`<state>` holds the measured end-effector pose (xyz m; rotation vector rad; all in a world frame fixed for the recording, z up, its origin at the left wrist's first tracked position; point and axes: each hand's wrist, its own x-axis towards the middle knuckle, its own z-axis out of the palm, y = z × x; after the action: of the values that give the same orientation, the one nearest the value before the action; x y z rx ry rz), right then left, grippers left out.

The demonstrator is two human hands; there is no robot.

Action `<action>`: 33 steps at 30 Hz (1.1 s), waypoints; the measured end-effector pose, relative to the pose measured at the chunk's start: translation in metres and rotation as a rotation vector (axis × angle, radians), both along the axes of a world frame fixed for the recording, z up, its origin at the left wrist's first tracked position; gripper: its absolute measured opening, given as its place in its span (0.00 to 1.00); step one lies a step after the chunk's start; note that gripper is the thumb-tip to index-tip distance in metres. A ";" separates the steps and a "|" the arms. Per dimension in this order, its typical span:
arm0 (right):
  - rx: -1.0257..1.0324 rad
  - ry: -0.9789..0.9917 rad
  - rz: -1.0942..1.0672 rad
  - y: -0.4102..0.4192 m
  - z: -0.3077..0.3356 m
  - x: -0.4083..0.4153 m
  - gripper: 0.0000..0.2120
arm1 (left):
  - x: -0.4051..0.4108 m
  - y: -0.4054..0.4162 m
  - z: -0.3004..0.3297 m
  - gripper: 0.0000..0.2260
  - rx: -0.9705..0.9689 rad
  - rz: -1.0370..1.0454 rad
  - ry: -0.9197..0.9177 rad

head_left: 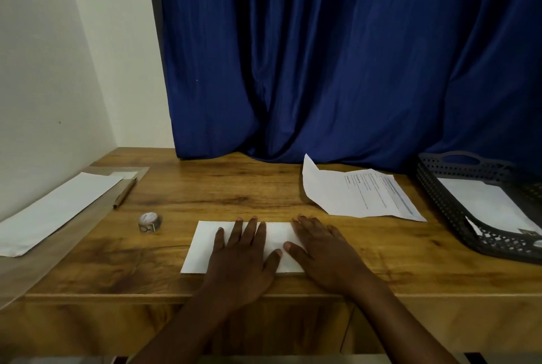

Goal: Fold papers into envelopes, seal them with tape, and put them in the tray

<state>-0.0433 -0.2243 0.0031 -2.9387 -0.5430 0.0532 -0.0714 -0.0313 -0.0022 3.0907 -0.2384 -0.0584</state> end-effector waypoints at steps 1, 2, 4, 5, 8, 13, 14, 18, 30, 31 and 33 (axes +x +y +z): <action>-0.010 0.006 -0.010 -0.002 0.000 0.000 0.39 | 0.000 0.001 0.000 0.37 -0.005 0.001 0.009; -0.013 0.006 -0.013 -0.001 0.000 0.000 0.42 | 0.000 0.003 0.001 0.39 -0.012 0.003 0.017; -0.009 -0.005 -0.015 0.001 -0.001 -0.001 0.48 | -0.003 0.010 0.001 0.43 -0.031 0.016 0.023; -0.004 -0.011 -0.017 0.002 -0.001 -0.002 0.50 | -0.004 0.015 0.001 0.44 -0.045 0.029 0.024; -0.010 -0.015 -0.007 0.000 0.000 -0.004 0.51 | -0.013 0.032 0.008 0.46 -0.075 0.070 0.034; -0.035 -0.025 0.004 0.001 -0.002 0.000 0.48 | -0.020 0.077 0.033 0.27 -0.368 0.105 -0.355; -0.047 -0.021 0.003 0.001 -0.001 0.000 0.48 | -0.020 0.091 0.037 0.25 -0.370 0.123 -0.468; -0.079 -0.018 -0.010 0.001 -0.003 0.002 0.54 | -0.014 0.147 0.048 0.29 -0.409 0.331 -0.496; -0.075 0.004 -0.015 0.001 -0.002 0.004 0.54 | -0.007 0.199 0.040 0.26 -0.482 0.321 -0.183; -0.071 0.006 -0.016 0.000 -0.003 0.004 0.55 | -0.006 0.199 0.041 0.25 -0.492 0.308 -0.196; -0.067 0.019 -0.022 0.001 -0.002 0.004 0.60 | -0.005 0.197 0.042 0.20 -0.504 0.299 -0.222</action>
<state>-0.0396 -0.2236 0.0013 -3.0053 -0.5152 0.0985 -0.0765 0.1658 0.0401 2.5888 0.1798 0.3055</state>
